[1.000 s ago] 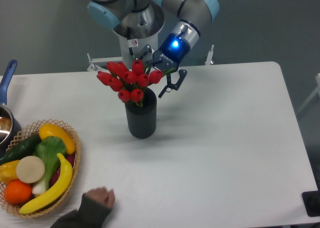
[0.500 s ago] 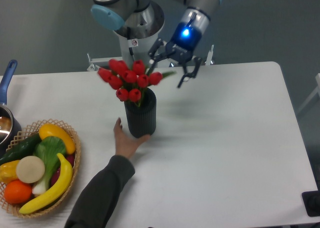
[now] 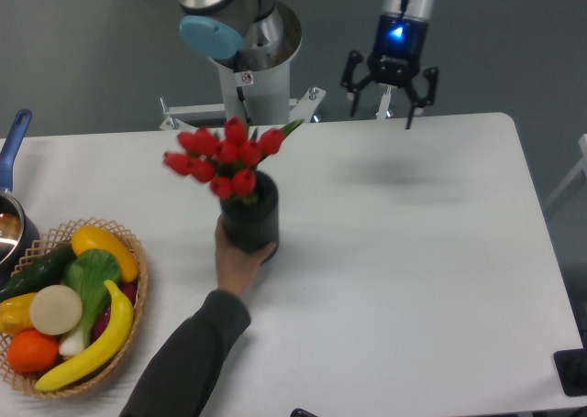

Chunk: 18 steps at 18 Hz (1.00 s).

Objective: Insert the flowers into the vase

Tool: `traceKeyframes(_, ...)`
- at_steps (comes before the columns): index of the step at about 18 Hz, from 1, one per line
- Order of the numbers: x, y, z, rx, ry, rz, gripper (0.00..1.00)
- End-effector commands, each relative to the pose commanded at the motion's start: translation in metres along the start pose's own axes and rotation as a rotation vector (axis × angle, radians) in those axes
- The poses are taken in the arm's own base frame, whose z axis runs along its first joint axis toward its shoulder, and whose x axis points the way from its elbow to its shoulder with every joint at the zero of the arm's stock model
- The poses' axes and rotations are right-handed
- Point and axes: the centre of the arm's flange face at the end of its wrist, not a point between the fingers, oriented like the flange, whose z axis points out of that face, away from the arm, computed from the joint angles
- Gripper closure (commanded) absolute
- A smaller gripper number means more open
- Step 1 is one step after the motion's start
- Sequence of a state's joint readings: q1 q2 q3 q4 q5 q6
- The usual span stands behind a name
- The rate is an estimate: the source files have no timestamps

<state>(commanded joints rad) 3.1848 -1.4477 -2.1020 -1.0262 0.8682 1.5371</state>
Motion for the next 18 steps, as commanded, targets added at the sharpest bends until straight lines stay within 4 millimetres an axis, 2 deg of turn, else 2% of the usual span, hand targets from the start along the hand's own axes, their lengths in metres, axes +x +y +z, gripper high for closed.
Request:
traceKeyframes(2, -0.031, -0.024, 0.007, -0.054, 0.013, 0.034, 0.0)
traceKeyframes(6, -0.097, -0.09, 0.066, -0.29, 0.026, 0.071, 0.0)
traceKeyframes(8, -0.119, -0.12, 0.086, -0.371, 0.008, 0.121, 0.0)
traceKeyframes(9, -0.125, -0.126, 0.098, -0.383, 0.012, 0.135, 0.0)
traceKeyframes(13, -0.149, -0.122, 0.131, -0.432, 0.024, 0.159, 0.0)
traceKeyframes(14, -0.145, -0.132, 0.166, -0.512, 0.034, 0.209, 0.0)
traceKeyframes(17, -0.131, -0.143, 0.185, -0.646, 0.022, 0.269, 0.0)
traceKeyframes(18, -0.132, -0.145, 0.183, -0.644, 0.018, 0.271, 0.0)
